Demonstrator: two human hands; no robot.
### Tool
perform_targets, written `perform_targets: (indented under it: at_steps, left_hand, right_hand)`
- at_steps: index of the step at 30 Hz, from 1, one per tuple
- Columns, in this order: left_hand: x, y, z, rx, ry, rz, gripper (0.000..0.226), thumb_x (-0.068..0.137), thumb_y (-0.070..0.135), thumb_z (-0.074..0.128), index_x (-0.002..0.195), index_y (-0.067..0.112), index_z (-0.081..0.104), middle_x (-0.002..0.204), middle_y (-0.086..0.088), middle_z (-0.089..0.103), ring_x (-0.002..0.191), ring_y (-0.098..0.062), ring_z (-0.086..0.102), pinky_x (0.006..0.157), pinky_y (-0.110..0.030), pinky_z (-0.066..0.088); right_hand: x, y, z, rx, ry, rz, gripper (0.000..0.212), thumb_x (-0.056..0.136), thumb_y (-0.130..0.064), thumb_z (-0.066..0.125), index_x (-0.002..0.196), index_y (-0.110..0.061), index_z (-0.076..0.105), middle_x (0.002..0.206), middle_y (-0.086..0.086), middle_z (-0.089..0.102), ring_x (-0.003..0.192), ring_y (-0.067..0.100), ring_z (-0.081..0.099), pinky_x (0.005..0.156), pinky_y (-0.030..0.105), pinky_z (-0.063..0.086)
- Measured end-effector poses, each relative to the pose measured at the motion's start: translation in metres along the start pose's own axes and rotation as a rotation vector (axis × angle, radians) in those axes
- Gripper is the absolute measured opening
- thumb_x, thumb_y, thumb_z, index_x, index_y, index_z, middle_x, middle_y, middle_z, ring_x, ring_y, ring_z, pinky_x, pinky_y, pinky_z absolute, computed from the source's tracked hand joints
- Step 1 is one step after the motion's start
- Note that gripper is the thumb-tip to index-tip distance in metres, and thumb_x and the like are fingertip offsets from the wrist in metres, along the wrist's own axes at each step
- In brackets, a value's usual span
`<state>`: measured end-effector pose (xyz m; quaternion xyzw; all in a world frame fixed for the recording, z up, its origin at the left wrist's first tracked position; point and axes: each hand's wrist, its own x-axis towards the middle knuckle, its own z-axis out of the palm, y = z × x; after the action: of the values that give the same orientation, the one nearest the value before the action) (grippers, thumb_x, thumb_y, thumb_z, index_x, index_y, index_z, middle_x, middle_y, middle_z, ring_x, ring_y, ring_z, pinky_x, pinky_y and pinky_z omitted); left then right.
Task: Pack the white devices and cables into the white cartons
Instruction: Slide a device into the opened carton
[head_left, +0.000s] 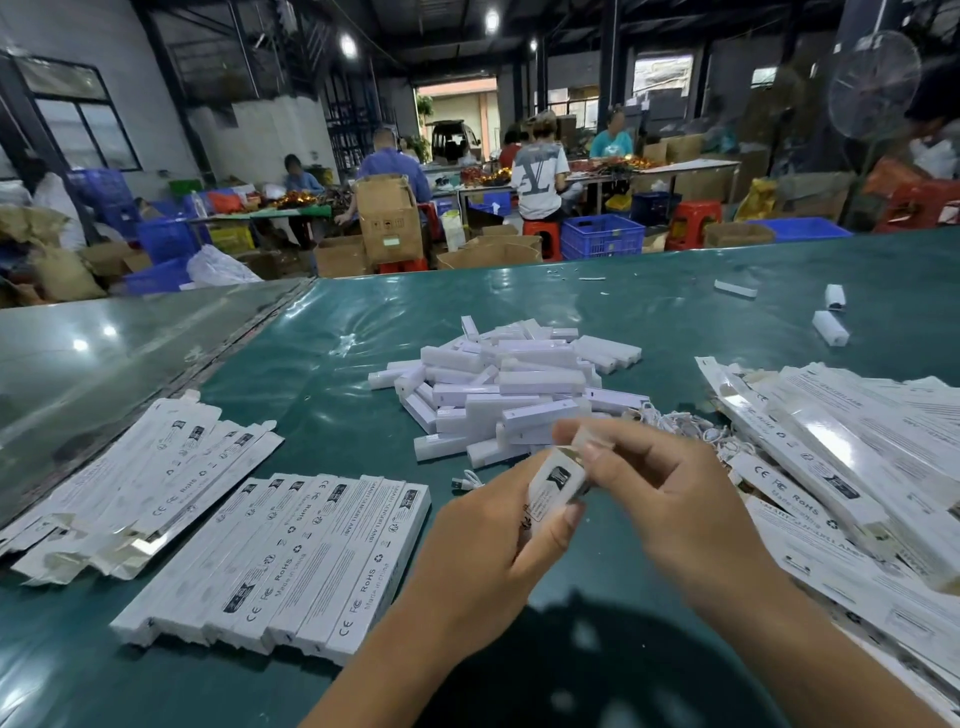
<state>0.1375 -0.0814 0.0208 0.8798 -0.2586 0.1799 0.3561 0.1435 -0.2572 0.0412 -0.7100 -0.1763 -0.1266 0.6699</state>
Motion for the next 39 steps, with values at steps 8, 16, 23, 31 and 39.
perform_targets:
  at_steps: [8,16,23,31,39]
  left_hand:
    - [-0.002,-0.001,-0.004,0.187,0.002,-0.010,0.034,0.099,0.063,0.036,0.122,0.042,0.049,0.097,0.018,0.060,0.079,-0.005,0.056,0.064,-0.022,0.044]
    - [-0.002,0.005,-0.005,0.282,-0.024,-0.021,0.054,0.095,0.064,0.031,0.133,0.032,0.054,0.100,0.011,0.068,0.081,-0.014,0.061,0.067,-0.036,0.051]
    - [-0.002,0.007,-0.007,0.317,-0.081,-0.034,0.067,0.092,0.067,0.019,0.140,0.031,0.048,0.117,0.010,0.067,0.093,-0.015,0.065,0.077,-0.038,0.050]
    - [-0.001,0.007,-0.008,0.268,-0.072,-0.030,0.061,0.093,0.064,0.024,0.139,0.033,0.049,0.108,0.011,0.067,0.088,-0.014,0.062,0.077,-0.037,0.050]
    - [-0.001,0.003,-0.011,0.279,-0.078,0.000,0.058,0.092,0.062,0.024,0.134,0.032,0.051,0.107,0.010,0.067,0.088,-0.016,0.062,0.077,-0.037,0.049]
  right_hand:
    - [-0.006,0.004,0.007,-0.186,-0.010,-0.136,0.023,0.091,-0.042,0.060,0.110,-0.042,0.073,0.108,-0.032,0.070,0.106,-0.006,0.068,0.089,0.009,0.049]
    - [-0.005,0.010,0.008,-0.114,0.060,-0.088,0.025,0.092,-0.042,0.058,0.102,-0.033,0.079,0.095,-0.020,0.077,0.092,0.000,0.074,0.080,0.013,0.053]
    - [-0.009,0.010,0.012,-0.238,0.089,-0.135,0.025,0.094,-0.042,0.060,0.110,-0.034,0.077,0.096,-0.031,0.074,0.093,-0.005,0.071,0.079,0.008,0.050]
    - [-0.010,0.009,0.014,-0.291,0.070,-0.136,0.020,0.092,-0.054,0.053,0.109,-0.060,0.063,0.100,0.000,0.076,0.093,0.031,0.071,0.076,0.048,0.056]
    - [-0.011,0.016,0.017,-0.261,0.011,-0.214,0.030,0.095,-0.049,0.053,0.123,-0.049,0.065,0.123,-0.043,0.058,0.121,-0.010,0.058,0.101,0.008,0.043]
